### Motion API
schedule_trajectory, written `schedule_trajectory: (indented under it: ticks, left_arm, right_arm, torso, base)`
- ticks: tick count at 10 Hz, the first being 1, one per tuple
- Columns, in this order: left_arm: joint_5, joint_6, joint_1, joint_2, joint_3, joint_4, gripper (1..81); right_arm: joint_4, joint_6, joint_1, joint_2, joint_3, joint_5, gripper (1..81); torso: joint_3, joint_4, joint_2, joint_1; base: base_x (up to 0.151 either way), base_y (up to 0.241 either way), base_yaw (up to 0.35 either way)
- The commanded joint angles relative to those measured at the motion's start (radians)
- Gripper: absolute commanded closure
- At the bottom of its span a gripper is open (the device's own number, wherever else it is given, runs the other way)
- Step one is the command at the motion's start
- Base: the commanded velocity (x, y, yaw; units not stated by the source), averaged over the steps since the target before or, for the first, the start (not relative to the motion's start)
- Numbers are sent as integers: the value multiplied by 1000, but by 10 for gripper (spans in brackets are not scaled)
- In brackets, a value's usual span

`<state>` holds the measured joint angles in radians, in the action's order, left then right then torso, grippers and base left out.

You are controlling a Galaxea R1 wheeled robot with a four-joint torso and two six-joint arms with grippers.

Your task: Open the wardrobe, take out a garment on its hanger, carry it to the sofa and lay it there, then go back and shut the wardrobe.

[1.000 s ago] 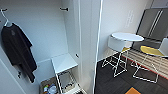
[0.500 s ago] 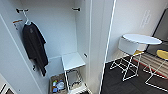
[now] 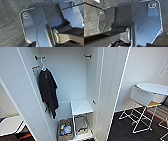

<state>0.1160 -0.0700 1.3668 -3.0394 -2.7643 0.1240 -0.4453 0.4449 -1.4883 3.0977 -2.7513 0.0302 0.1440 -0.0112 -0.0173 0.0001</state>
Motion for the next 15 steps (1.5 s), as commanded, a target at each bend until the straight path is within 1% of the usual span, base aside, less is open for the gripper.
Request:
schedule_trajectory:
  ticks: [1, 8, 10, 15]
  left_arm:
    - [64, 3, -48, -4, -2, 6, 10]
    - [64, 1, -48, -9, -2, 8, 10]
    - [64, 1, -48, -9, -2, 8, 10]
    - [62, 1, -45, -9, -2, -4, 10]
  right_arm:
    - [2, -5, 35, 11, 1, -47, 10]
    - [0, -6, 33, 11, 1, -44, 10]
    - [2, -6, 33, 9, 1, -41, 10]
    - [2, -6, 33, 8, 1, -38, 10]
  torso:
    - [0, 0, 0, 0]
    - [0, 0, 0, 0]
    - [0, 0, 0, 0]
    - [0, 0, 0, 0]
  base:
    - [0, 0, 264]
    - [0, 0, 222]
    - [0, 0, 115]
    - [0, 13, 0]
